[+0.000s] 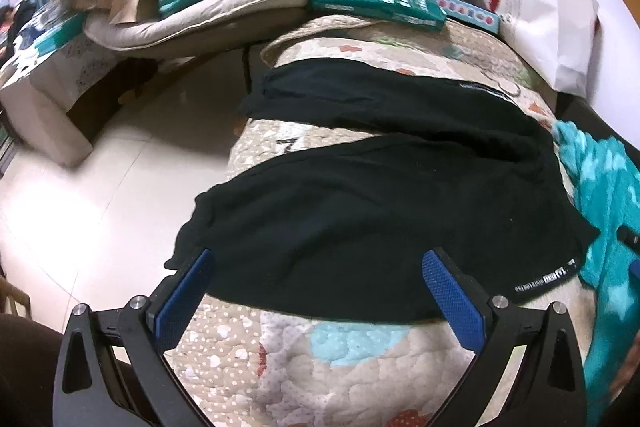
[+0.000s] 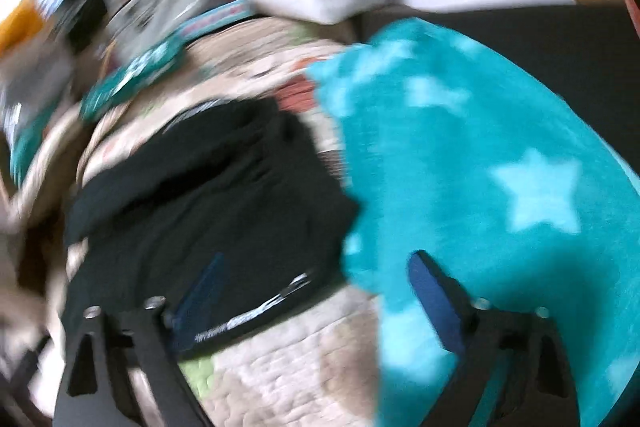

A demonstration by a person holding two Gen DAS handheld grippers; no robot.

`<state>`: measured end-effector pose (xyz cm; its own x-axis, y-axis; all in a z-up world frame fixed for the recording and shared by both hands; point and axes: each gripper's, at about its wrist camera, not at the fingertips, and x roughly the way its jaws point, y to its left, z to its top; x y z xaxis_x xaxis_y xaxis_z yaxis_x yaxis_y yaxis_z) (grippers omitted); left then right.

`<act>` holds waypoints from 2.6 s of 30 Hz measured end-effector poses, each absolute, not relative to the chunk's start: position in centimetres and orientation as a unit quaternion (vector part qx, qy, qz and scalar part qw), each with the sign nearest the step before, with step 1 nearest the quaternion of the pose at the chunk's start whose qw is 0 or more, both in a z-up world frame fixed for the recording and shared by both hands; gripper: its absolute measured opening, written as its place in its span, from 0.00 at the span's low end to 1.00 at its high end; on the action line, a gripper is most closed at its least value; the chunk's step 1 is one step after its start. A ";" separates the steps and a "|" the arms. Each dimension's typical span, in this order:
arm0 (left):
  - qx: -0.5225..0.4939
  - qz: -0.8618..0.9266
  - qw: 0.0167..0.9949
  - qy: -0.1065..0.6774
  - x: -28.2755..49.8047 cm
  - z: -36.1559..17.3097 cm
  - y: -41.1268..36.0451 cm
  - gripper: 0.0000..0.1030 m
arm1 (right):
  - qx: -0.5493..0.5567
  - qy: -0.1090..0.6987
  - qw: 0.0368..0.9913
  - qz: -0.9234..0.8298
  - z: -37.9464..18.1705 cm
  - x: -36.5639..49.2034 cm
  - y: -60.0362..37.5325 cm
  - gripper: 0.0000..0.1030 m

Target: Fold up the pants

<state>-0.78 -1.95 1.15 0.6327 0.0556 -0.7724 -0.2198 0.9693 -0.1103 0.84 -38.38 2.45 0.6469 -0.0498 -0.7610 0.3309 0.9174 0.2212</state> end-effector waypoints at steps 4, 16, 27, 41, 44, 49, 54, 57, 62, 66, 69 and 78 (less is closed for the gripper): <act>-0.104 0.055 0.895 0.431 -0.8 1.0 -2.3 1.00 | 0.201 0.424 0.879 -0.088 1.9 1.4 -38.8 0.66; -0.152 0.031 0.877 0.455 -0.5 -0.1 -1.2 1.00 | 0.151 0.518 0.832 -0.131 -4.9 6.6 -35.7 0.43; -0.155 0.037 0.866 0.474 0.1 -1.1 -1.1 1.00 | 0.100 0.508 0.840 -0.163 -2.0 4.7 -36.8 0.13; -0.108 0.033 0.869 0.483 -1.2 -3.6 -4.3 1.00 | 0.125 0.508 0.841 -0.140 0.1 0.5 -36.7 0.47; -0.087 0.029 0.874 0.477 -1.9 -4.0 -5.6 1.00 | 0.126 0.472 0.867 -0.099 3.2 -0.5 -35.0 0.49; -0.036 0.000 0.874 0.485 -2.8 -5.5 -8.7 1.00 | 0.094 0.474 0.875 -0.015 5.8 6.2 -32.7 0.51; 0.001 -0.002 0.886 0.464 -4.1 -6.4 -9.9 1.00 | 0.036 0.474 0.879 -0.039 3.3 15.8 -34.3 0.51; -0.018 -0.013 0.894 0.447 -4.8 -6.8 -9.2 1.00 | 0.048 0.482 0.874 -0.041 1.8 19.6 -36.0 0.51; -0.005 -0.019 0.904 0.427 -5.6 -7.0 -9.5 1.00 | 0.082 0.498 0.863 0.005 0.4 23.1 -35.9 0.34; -0.006 -0.014 0.906 0.424 -5.6 -7.0 -9.7 1.00 | 0.115 0.497 0.860 0.013 0.7 24.9 -37.0 0.01; -0.007 -0.014 0.907 0.420 -5.7 -7.0 -9.7 1.00 | 0.121 0.470 0.874 -0.009 2.2 25.6 -38.4 0.01; -0.008 -0.011 0.911 0.412 -6.0 -7.0 -9.7 1.00 | 0.217 0.514 0.829 0.039 2.0 26.6 -42.5 0.56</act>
